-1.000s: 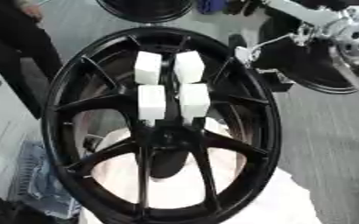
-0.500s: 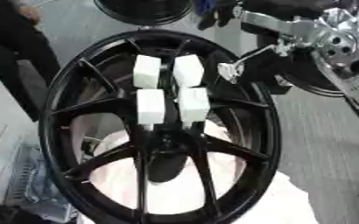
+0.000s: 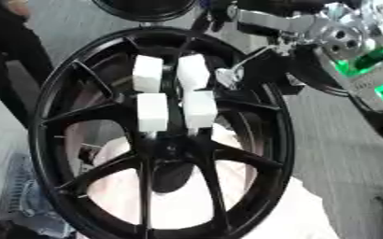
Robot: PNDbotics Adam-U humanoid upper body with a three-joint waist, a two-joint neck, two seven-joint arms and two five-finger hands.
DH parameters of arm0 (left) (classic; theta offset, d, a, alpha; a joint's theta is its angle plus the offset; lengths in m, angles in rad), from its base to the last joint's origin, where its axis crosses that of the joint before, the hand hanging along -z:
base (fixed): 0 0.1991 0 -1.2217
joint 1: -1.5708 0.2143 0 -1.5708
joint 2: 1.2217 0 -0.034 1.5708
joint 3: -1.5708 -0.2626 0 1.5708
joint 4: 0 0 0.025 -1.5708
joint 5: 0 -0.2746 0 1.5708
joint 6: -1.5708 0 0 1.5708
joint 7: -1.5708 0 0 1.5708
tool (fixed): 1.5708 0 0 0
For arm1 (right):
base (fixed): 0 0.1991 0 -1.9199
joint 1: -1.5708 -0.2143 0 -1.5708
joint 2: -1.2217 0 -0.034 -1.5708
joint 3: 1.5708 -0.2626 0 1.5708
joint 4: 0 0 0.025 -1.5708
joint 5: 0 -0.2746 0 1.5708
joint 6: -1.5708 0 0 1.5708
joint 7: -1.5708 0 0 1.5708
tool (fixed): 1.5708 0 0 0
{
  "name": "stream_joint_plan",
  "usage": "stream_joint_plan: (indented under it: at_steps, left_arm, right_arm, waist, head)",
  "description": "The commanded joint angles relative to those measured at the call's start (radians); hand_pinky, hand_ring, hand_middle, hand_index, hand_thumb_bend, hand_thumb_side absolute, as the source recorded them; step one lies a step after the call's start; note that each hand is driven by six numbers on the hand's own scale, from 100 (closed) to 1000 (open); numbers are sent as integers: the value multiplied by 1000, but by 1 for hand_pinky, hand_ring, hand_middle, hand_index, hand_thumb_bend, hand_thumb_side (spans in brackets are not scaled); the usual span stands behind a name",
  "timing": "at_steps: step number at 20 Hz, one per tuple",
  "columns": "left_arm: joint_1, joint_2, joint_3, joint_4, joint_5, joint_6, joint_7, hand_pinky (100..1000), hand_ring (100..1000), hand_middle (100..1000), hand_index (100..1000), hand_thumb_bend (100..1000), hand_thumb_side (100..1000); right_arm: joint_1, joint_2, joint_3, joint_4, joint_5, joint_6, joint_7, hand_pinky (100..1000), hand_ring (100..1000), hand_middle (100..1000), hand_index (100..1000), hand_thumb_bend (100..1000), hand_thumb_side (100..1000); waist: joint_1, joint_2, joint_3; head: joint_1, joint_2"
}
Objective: Pull the pin out of the wheel hub.
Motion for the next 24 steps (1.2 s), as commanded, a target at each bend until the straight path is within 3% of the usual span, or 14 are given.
stream_joint_plan:
  at_steps: [1, 9, 16, 24]
  left_arm:
    - [-9, 6, -2, -17, 1, 0, -5, 796, 584, 666, 785, 185, 417]
    - [-14, 2, -7, -17, 2, 3, -11, 796, 572, 666, 785, 182, 423]
    - [-15, -4, -9, -17, 4, 4, -15, 796, 570, 663, 783, 179, 428]
    - [-17, -9, -13, -17, 6, 4, -23, 796, 568, 659, 783, 179, 433]
  right_arm:
    - [-22, -10, -12, -14, -8, 25, 11, 911, 853, 825, 870, 100, 260]
    - [-42, -16, -19, -14, 7, 29, 63, 938, 875, 856, 885, 100, 276]
    - [-49, -23, -19, -14, 50, -35, 159, 959, 896, 867, 895, 100, 347]
    - [-50, -30, -9, 11, 42, -94, 169, 959, 891, 852, 886, 100, 386]
  waist:
    - [4, -9, 2]
    - [-10, 0, 8]
    - [-16, 8, 16]
    - [-22, 17, 20]
  head:
    - [-11, 5]
    - [-21, -7]
    - [-41, -26]
    - [-52, -45]
